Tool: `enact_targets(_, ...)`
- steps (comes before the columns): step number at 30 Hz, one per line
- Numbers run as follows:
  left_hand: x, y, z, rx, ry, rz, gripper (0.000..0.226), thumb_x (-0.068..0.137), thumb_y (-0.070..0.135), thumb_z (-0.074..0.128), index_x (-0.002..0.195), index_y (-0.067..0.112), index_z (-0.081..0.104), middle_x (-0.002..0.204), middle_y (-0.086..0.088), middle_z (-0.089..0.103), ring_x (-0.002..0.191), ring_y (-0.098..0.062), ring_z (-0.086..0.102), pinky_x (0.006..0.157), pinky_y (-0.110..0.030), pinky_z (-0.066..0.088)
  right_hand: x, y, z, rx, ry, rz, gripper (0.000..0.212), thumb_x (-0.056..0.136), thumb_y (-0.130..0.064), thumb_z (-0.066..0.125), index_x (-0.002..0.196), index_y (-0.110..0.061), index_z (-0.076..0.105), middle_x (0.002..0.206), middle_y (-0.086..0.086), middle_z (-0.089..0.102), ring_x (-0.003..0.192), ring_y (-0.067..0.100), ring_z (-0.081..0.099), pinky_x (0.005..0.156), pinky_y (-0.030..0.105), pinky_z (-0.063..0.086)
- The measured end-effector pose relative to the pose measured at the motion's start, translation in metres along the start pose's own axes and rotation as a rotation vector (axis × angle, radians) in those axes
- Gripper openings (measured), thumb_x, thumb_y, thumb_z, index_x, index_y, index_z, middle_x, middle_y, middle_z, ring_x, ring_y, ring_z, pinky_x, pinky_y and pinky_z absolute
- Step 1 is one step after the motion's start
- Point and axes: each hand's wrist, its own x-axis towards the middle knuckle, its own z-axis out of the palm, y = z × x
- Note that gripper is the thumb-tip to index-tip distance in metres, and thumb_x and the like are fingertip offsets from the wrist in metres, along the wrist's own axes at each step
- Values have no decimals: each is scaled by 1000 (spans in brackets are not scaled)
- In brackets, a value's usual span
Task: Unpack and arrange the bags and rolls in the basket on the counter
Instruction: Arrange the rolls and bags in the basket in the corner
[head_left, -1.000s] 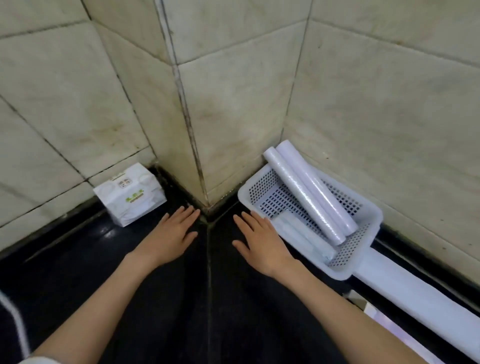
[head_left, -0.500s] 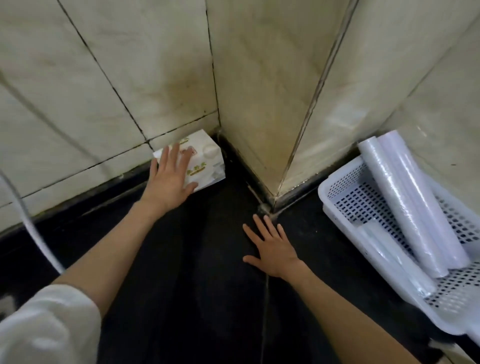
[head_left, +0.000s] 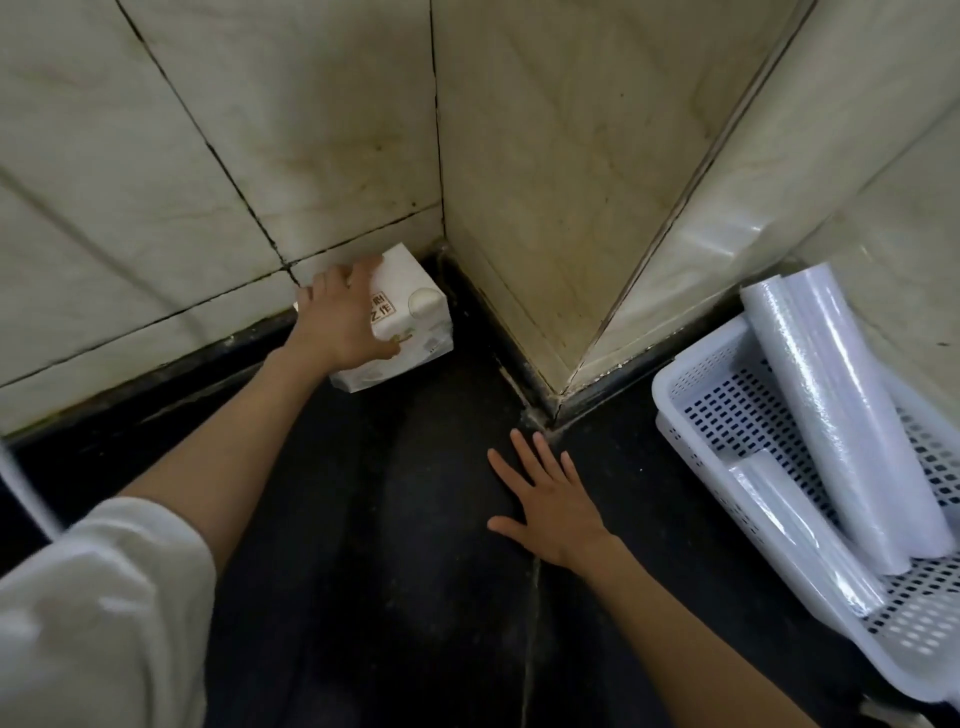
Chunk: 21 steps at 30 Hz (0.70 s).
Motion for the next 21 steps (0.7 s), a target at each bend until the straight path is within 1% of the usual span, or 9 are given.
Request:
enact_targets(4, -42, 18, 1, -85, 65, 129, 98, 65, 42, 77, 143, 20, 21, 136, -18, 37, 123, -36, 34, 103, -47, 26, -1, -1, -1, -9, -6, 2, 78, 90, -59, 35, 145, -33, -12, 153, 1, -28, 141, 24, -25, 115, 44, -9)
enact_targets(7, -81, 32, 20, -51, -48, 230, 95, 68, 47, 71, 144, 21, 19, 138, -15, 35, 123, -32, 35, 105, -44, 25, -1, -2, -1, -7, 1, 13, 78, 89, -60, 35, 145, -33, -12, 154, 1, -27, 141, 24, -25, 115, 43, -9)
enact_targets(10, -94, 34, 38, 13, -214, 234, 93, 73, 53, 65, 145, 24, 14, 140, -10, 30, 127, -26, 30, 108, -40, 22, -2, -3, -2, 2, 8, 22, 78, 89, -60, 36, 145, -33, -12, 154, 1, -27, 141, 22, -25, 116, 42, -9)
enact_targets(12, -85, 31, 37, -16, -248, 219, 84, 78, 58, 57, 145, 26, 17, 142, -8, 29, 130, -25, 26, 109, -41, 20, -4, -7, -7, 19, 7, 38, 78, 89, -58, 38, 146, -32, -9, 155, 0, -24, 142, 21, -23, 116, 42, -7)
enact_targets(13, -77, 28, 34, -68, -225, 214, 76, 81, 57, 53, 143, 27, 22, 143, -8, 30, 132, -26, 24, 109, -42, 20, -6, -10, -9, 44, 17, 55, 77, 90, -55, 41, 147, -31, -5, 156, -1, -20, 143, 21, -19, 117, 42, -5)
enact_targets(15, -58, 19, 25, -160, -83, 201, 60, 86, 51, 51, 137, 24, 37, 142, -10, 36, 132, -27, 26, 108, -45, 22, -9, -22, -16, 155, 131, 129, 73, 90, -46, 48, 148, -25, 7, 159, 1, -3, 146, 21, -1, 118, 41, 8)
enact_targets(17, -40, 5, 18, -83, 33, 153, 53, 87, 41, 55, 134, 19, 43, 140, -13, 40, 128, -31, 31, 105, -47, 26, -11, -36, -25, 265, 362, 180, 68, 89, -38, 54, 145, -18, 20, 154, 7, 20, 141, 24, 21, 114, 41, 24)
enact_targets(19, -30, -8, 18, 73, -41, 85, 59, 86, 36, 58, 138, 18, 36, 140, -15, 38, 127, -33, 33, 102, -46, 27, -9, -47, -32, 205, 549, 97, 70, 84, -34, 63, 142, -17, 29, 147, 12, 34, 135, 29, 34, 110, 45, 34)
enact_targets(21, -29, -13, 25, 181, -166, 54, 67, 84, 39, 59, 141, 19, 30, 140, -15, 37, 127, -33, 33, 103, -46, 25, -1, -57, -37, 77, 619, -46, 75, 80, -34, 68, 143, -21, 29, 147, 16, 36, 136, 34, 33, 110, 50, 30)
